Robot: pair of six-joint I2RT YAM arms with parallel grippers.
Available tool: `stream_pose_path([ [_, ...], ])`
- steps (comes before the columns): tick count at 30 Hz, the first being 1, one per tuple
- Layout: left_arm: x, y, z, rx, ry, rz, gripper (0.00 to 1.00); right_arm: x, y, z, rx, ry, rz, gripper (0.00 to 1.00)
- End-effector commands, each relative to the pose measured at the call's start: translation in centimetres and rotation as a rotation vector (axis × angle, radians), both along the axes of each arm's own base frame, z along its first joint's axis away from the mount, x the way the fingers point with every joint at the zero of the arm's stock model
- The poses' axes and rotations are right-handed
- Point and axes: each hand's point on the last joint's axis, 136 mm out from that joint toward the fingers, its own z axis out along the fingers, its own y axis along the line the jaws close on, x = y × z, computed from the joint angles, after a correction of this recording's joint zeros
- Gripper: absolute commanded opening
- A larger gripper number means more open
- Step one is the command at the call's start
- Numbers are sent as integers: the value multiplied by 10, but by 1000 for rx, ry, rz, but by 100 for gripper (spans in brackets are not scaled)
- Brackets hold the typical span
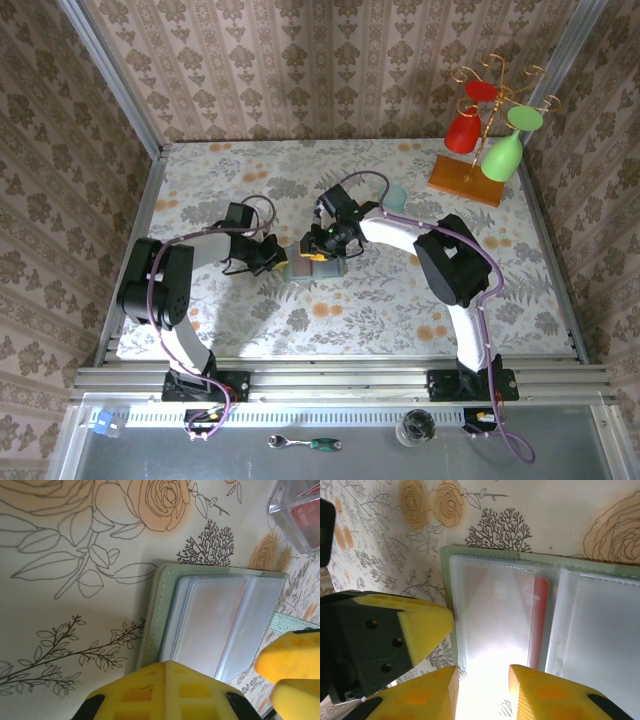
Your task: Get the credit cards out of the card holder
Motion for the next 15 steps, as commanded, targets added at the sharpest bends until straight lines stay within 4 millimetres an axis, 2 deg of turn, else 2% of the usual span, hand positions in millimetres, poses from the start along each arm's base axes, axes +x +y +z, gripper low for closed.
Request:
stream_pose_path([
  [1, -8, 3, -12, 13, 46, -3, 0, -1, 12, 4, 33, 24, 19, 33],
  [15, -10, 4, -15, 9, 52, -4, 0, -3, 21, -8, 20, 52, 38, 36],
])
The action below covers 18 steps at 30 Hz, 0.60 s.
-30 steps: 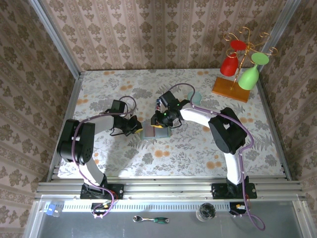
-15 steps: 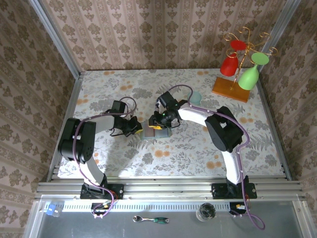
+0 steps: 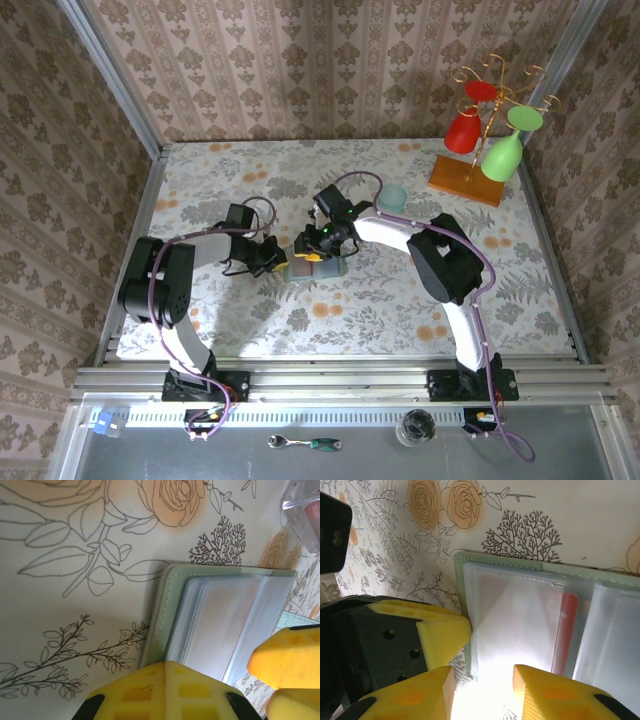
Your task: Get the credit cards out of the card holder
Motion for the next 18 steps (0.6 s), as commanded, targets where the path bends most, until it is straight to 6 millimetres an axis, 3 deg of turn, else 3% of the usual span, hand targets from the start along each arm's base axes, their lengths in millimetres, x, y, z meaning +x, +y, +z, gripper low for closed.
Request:
stream_pose_path([
  [1, -8, 4, -10, 6, 37, -2, 0, -6, 7, -6, 0, 50, 18, 36],
  [7, -7, 6, -9, 4, 38, 3, 0, -6, 8, -13, -41, 44, 32, 36],
  [18, -8, 8, -10, 3, 41, 5, 0, -8, -10, -26, -156, 38, 28, 36],
])
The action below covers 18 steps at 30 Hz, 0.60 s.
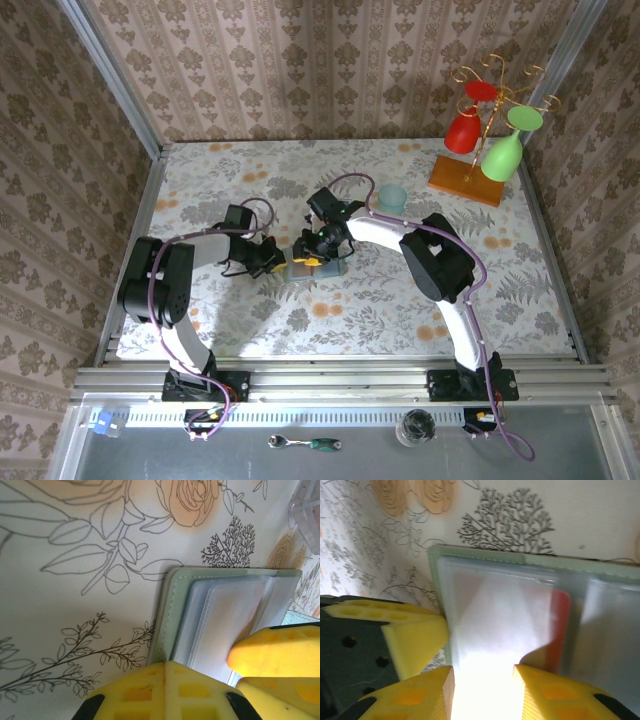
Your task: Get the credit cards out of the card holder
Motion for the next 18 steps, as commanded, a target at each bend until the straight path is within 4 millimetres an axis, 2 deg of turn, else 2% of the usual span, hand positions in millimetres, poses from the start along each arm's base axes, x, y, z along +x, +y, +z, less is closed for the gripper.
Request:
stream_pose_path([
  [1, -7, 3, -7, 4, 30, -7, 0, -2, -10, -10, -78, 1, 7, 36],
  [10, -8, 5, -9, 10, 36, -5, 0, 3, -23, -2, -109, -38, -20, 36],
  [18, -8, 7, -12, 14, 43, -4, 0, 4, -33, 0, -62, -29, -46, 36],
])
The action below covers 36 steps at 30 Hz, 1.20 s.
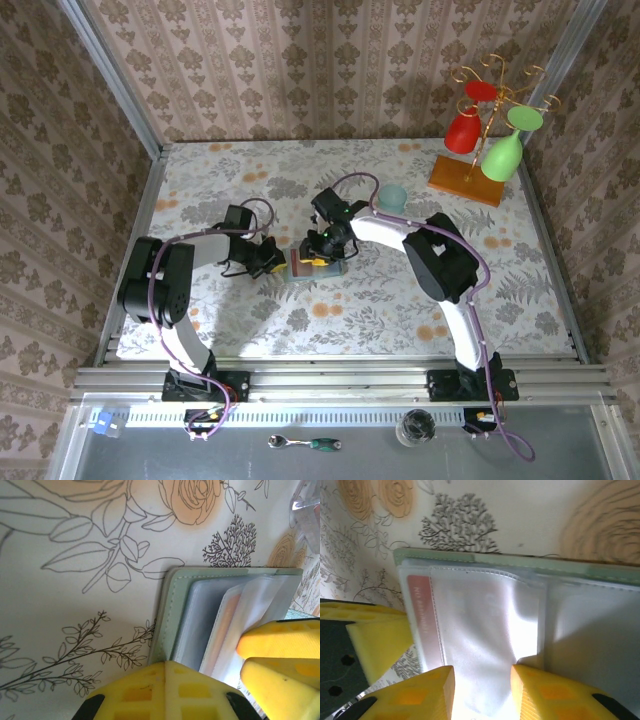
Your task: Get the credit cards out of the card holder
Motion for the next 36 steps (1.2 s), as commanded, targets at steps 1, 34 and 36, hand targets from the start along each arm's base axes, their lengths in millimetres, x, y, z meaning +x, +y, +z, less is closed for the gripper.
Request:
stream_pose_path([
  [1, -8, 7, -11, 16, 41, -5, 0, 1, -11, 5, 1, -14, -24, 36],
  [34, 11, -39, 35, -56, -85, -77, 24, -4, -25, -8, 117, 29, -65, 33],
  [36, 9, -39, 29, -48, -65, -76, 24, -5, -25, -7, 118, 30, -64, 33],
])
